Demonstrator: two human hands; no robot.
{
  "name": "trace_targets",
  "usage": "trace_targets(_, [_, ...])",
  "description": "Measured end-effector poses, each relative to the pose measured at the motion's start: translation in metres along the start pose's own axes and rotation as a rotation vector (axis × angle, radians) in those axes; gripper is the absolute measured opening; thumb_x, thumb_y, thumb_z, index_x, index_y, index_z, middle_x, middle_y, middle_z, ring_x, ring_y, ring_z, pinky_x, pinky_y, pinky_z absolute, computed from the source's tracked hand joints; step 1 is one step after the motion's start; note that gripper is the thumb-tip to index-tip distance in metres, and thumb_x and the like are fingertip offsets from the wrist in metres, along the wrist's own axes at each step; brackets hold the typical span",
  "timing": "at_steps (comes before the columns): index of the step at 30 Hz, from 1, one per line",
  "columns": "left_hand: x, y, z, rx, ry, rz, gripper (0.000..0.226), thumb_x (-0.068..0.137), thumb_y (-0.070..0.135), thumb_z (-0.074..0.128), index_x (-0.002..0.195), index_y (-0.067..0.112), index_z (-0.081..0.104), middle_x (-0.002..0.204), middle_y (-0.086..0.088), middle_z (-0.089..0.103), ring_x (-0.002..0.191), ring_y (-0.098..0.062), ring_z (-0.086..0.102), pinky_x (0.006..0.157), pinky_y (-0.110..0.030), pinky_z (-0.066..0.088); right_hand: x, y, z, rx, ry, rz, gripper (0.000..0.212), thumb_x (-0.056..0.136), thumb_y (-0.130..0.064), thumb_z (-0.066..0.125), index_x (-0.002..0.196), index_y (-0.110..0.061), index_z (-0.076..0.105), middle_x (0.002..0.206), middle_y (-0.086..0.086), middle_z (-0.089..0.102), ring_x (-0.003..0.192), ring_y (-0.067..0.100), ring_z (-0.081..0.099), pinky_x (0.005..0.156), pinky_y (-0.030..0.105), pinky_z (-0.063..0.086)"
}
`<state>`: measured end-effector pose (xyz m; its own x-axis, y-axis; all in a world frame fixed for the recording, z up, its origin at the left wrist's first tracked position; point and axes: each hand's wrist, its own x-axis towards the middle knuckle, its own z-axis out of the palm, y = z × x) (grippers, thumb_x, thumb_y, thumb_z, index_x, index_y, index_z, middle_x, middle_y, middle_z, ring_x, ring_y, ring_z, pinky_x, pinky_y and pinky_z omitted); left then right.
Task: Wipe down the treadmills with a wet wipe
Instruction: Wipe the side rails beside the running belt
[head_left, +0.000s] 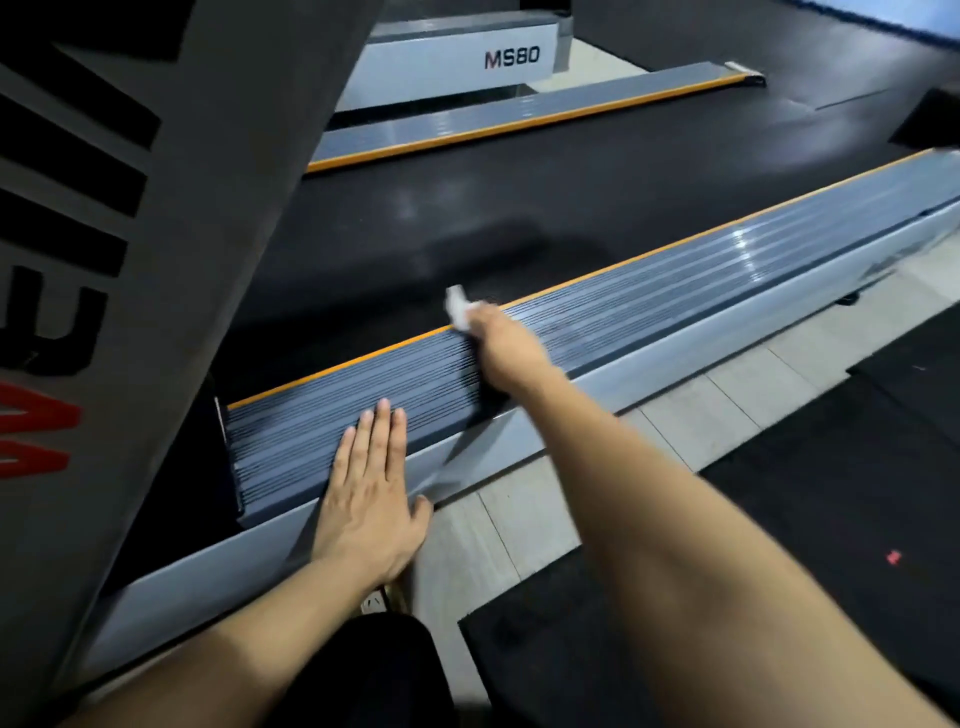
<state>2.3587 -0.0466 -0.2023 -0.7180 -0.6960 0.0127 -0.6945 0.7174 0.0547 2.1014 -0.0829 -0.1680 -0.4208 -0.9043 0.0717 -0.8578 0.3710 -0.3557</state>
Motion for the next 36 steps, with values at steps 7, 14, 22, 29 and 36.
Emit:
trace_targets(7, [0.002,0.006,-0.017,-0.009,-0.135,-0.048,0.092,0.102,0.048,0.033,0.151,0.013,-0.036,0.158,-0.007,-0.043,0.147,-0.020,-0.038,0.124,-0.039,-0.018,-0.017,0.010,0.004,0.220,0.069,0.040,0.052,0.087,-0.002,0.042,0.136,-0.013,0.056,0.136,0.013,0.058,0.128,0.029,0.053,0.107,0.037,0.041])
trace_targets(14, [0.013,0.043,-0.027,-0.170,-0.015,-0.190,0.068,0.099,0.029,0.040,0.158,0.004,0.017,0.170,-0.013,-0.006,0.157,-0.030,0.006,0.128,-0.037,0.004,-0.047,-0.055,0.050,0.254,-0.087,-0.414,0.046,0.090,-0.023,0.052,0.134,-0.015,0.063,0.141,0.008,0.058,0.133,0.025,0.052,0.110,0.040,0.041])
trace_targets(22, [0.046,0.096,0.000,-0.149,0.056,-0.034,0.073,0.098,0.040,0.015,0.163,0.010,0.002,0.170,-0.005,-0.004,0.158,-0.019,-0.005,0.127,-0.035,-0.008,-0.047,0.148,-0.014,0.135,0.189,0.074,0.057,0.086,0.001,0.046,0.141,-0.013,0.055,0.151,0.009,0.048,0.138,0.028,0.044,0.113,0.033,0.033])
trace_targets(29, [0.100,0.135,-0.003,-0.131,0.052,-0.023,0.062,0.107,0.031,0.028,0.160,0.002,0.015,0.169,-0.015,0.010,0.157,-0.027,0.008,0.128,-0.037,-0.001,-0.074,0.101,0.018,0.237,0.278,-0.172,0.041,0.086,-0.007,0.056,0.125,-0.005,0.067,0.132,0.016,0.064,0.126,0.032,0.055,0.111,0.039,0.037])
trace_targets(36, [0.140,0.147,-0.006,-0.162,0.082,-0.102,0.060,0.108,0.031,0.033,0.160,0.006,0.017,0.170,-0.013,0.010,0.157,-0.027,0.008,0.127,-0.035,-0.002,-0.065,0.190,-0.019,0.180,0.312,-0.016,0.058,0.084,-0.009,0.034,0.136,-0.006,0.060,0.145,0.015,0.054,0.137,0.031,0.048,0.117,0.034,0.030])
